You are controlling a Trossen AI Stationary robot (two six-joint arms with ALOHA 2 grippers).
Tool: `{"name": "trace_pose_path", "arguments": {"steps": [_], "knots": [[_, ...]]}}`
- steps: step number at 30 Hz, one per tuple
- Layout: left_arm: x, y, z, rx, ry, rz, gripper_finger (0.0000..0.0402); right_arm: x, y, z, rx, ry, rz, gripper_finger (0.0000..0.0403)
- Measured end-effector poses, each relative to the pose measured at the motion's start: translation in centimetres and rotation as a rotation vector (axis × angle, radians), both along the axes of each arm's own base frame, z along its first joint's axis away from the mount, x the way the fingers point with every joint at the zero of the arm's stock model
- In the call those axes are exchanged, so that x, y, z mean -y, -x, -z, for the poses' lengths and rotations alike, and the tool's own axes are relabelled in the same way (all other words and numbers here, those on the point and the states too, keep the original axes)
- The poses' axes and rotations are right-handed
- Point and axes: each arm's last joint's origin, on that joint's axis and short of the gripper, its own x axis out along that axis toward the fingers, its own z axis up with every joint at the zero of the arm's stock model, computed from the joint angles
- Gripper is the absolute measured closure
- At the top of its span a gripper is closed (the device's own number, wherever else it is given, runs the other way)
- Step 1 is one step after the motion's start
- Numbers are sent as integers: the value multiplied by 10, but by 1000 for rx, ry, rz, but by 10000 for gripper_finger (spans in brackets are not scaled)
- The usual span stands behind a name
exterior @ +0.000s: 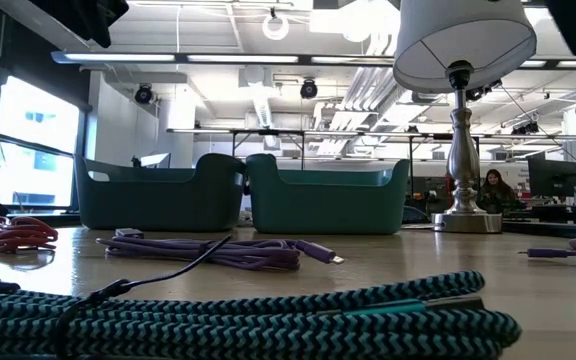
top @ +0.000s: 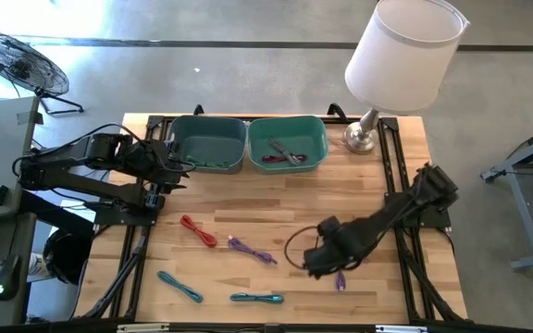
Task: Pick & Place USB Port
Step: Put the right purple charger cable into the blue bin
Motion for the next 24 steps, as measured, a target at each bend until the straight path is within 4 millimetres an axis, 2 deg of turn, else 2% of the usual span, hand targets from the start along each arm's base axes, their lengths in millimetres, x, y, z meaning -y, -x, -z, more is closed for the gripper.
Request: {"name": "trace_pose_path", "arguments": {"steps": [11, 19, 24], "knots": [[1, 0, 0, -1, 21, 11, 271, -30, -7, 42, -120, -2, 11, 135], [1, 0, 0, -1, 21, 11, 271, -35, -13, 66, -174, -4, 2, 135], [1, 0, 0, 0, 39, 25, 271, -31, -4, 102, -198, -61, 7, 135]]}}
